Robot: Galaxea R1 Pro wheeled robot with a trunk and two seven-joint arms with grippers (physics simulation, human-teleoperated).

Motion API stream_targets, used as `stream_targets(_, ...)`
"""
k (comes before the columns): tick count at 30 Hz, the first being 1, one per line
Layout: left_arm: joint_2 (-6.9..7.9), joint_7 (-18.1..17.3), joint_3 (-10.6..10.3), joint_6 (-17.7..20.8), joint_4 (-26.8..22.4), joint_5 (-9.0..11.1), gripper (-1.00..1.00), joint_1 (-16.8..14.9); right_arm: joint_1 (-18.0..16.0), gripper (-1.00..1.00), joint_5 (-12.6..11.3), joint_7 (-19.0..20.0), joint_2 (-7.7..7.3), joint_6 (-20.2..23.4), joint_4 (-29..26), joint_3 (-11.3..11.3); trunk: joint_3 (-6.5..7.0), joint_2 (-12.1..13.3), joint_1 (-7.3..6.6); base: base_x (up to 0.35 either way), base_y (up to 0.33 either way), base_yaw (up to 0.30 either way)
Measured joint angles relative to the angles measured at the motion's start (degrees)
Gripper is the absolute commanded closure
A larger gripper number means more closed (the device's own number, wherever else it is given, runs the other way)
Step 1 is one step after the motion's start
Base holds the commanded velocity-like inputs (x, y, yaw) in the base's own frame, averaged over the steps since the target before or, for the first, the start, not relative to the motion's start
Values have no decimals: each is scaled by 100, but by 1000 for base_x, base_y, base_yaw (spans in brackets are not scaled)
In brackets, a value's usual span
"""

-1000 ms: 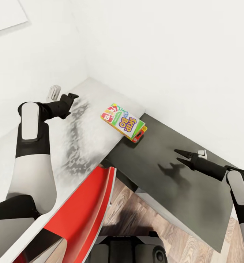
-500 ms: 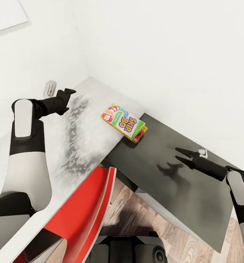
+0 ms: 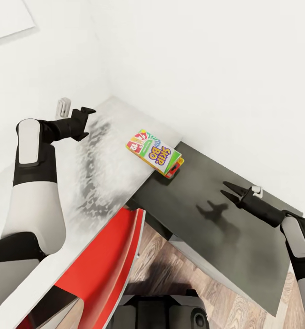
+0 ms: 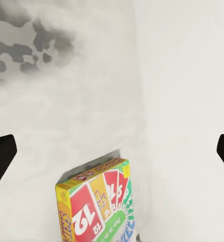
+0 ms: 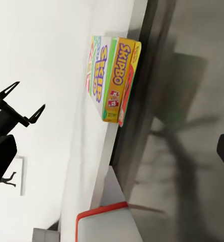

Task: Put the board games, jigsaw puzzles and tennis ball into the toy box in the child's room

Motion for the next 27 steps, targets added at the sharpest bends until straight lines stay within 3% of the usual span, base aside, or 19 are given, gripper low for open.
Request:
stream_targets(9, -162, 357, 244, 1, 85, 6, -100, -47, -25, -100, -16, -40, 60, -159, 125, -46, 0, 0, 0, 0, 0, 0)
stream_targets(16, -220, 1043, 318, 0, 53, 46, -100, -84, -205, -100, -51, -197, 103, -282, 308, -215, 0, 0, 0, 0, 0, 0)
stream_targets(19, -234, 1213, 320, 0, -44, 142, -100, -93, -298, -100, -73, -245, 168, -312, 378, -252, 0, 0, 0, 0, 0, 0)
stream_targets(22, -251, 1324, 319, -2, -151, 316, -100, -95, -393, -100, -89, -273, 255, -332, 502, -275, 0, 0, 0, 0, 0, 0)
stream_targets(24, -267, 1393, 314, -6, -232, 547, -100, -93, -465, -100, -102, -264, 308, -341, 659, -288, 0, 0, 0, 0, 0, 0)
stream_targets(27, -273, 1420, 313, -8, -263, 673, -100, -90, -493, -100, -111, -259, 327, -342, 737, -293, 0, 0, 0, 0, 0, 0)
